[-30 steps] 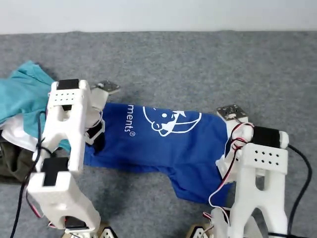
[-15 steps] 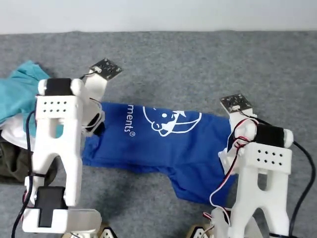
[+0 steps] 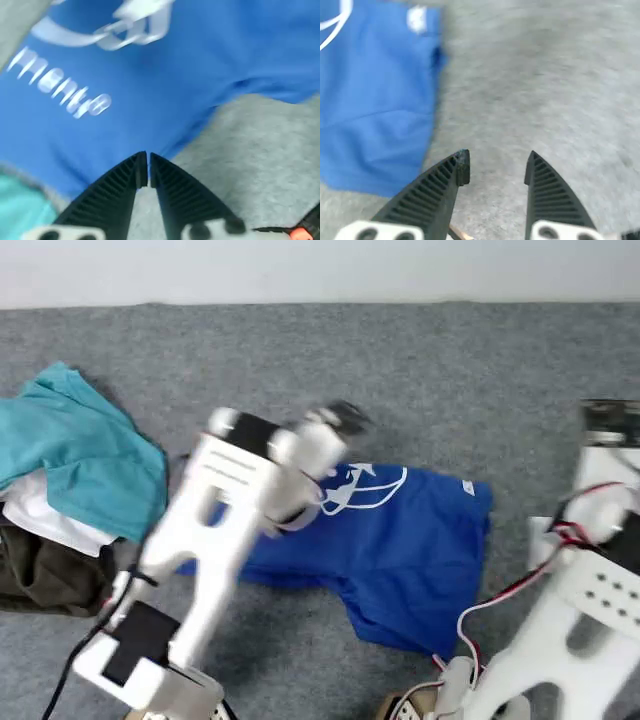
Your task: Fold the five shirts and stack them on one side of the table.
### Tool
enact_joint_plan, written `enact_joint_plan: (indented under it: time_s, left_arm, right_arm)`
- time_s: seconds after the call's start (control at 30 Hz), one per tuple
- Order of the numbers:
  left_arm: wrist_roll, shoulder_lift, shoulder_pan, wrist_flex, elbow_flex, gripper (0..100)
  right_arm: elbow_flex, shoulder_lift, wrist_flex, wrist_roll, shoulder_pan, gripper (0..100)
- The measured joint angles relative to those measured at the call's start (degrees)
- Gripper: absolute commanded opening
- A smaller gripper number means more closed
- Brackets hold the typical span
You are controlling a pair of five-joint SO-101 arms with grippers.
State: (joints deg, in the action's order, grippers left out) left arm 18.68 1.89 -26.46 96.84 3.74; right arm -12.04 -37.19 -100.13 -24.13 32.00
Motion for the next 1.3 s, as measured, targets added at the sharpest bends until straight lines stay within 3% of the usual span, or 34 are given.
enact_joint_plan:
  time_s: [0.13,0.3,0.6,0.97,1.2,1.3]
  left_arm:
    - [0.00,2.73,-9.67,-1.23,0.00,17]
    - [-0.26,6.77,-18.46,-5.63,0.00,18]
    - [-0.53,17.14,-29.89,-12.04,-4.04,18]
    - [-0.35,35.87,-31.74,-9.76,-18.20,20]
    - [-0.35,42.37,-31.82,-4.31,-28.48,2]
    - [-0.35,43.25,-31.65,-2.46,-33.05,1]
  right_arm:
    - [3.60,-0.35,-0.26,0.00,7.21,17.6]
    - [6.95,-0.35,-0.26,0.00,13.71,17.6]
    - [7.91,-0.35,-0.35,0.00,15.30,17.6]
    - [7.91,-0.35,-0.35,0.00,15.30,17.6]
    - [7.91,-0.35,-0.35,0.00,15.30,17.6]
    - [7.91,-0.35,-0.35,0.00,15.30,17.6]
